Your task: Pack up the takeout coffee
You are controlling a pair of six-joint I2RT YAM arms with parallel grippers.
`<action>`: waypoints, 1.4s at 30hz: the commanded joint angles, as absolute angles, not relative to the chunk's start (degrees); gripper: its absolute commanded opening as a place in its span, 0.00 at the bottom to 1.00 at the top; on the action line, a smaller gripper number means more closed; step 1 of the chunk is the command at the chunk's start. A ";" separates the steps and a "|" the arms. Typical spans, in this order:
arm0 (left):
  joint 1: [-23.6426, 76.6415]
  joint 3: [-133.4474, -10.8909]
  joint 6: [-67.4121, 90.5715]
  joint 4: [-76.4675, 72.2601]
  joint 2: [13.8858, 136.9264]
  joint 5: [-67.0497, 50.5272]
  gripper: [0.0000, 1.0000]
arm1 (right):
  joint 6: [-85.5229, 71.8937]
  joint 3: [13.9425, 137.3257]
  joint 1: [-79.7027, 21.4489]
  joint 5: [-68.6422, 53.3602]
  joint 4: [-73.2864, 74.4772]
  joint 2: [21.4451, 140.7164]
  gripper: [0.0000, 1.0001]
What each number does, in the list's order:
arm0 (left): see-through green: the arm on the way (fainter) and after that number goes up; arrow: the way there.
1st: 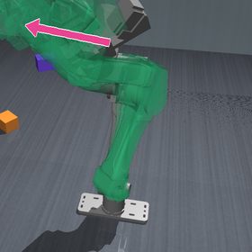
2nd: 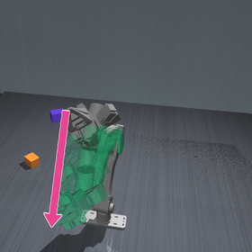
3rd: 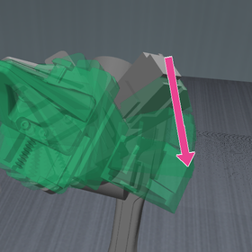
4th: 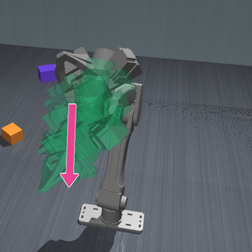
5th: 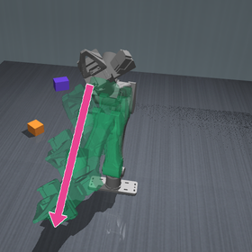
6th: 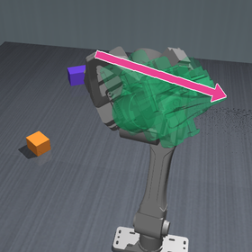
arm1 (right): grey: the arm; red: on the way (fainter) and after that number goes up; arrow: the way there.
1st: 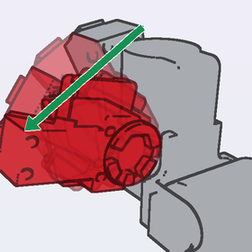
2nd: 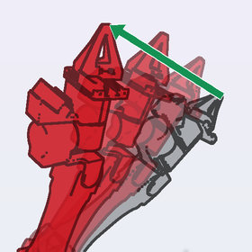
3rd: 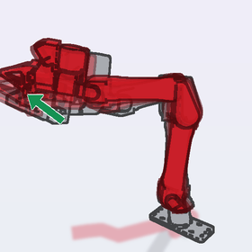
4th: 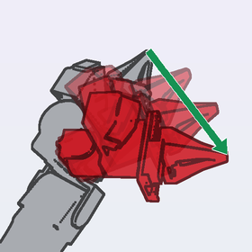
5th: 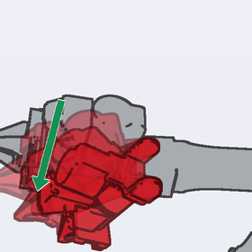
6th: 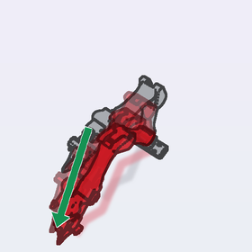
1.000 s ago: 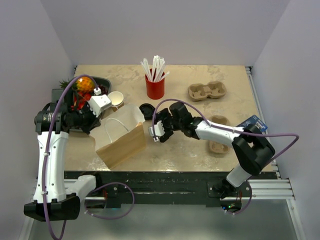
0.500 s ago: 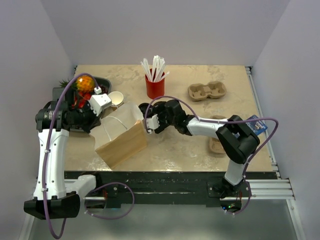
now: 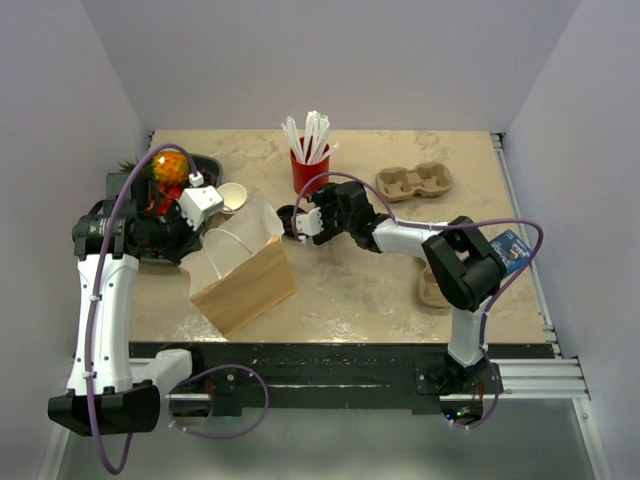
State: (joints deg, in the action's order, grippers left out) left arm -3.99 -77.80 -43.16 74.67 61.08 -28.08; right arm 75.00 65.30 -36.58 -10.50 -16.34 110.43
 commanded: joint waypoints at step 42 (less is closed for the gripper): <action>34.72 -82.26 -27.85 45.70 67.77 -25.24 0.00 | 18.65 68.30 -2.37 -4.04 55.11 77.34 0.74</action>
State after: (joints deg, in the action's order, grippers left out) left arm 34.57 -80.71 -28.95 47.92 69.49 -32.58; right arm 25.21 71.96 -2.55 -6.39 54.41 77.52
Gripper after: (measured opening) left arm 0.016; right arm 0.760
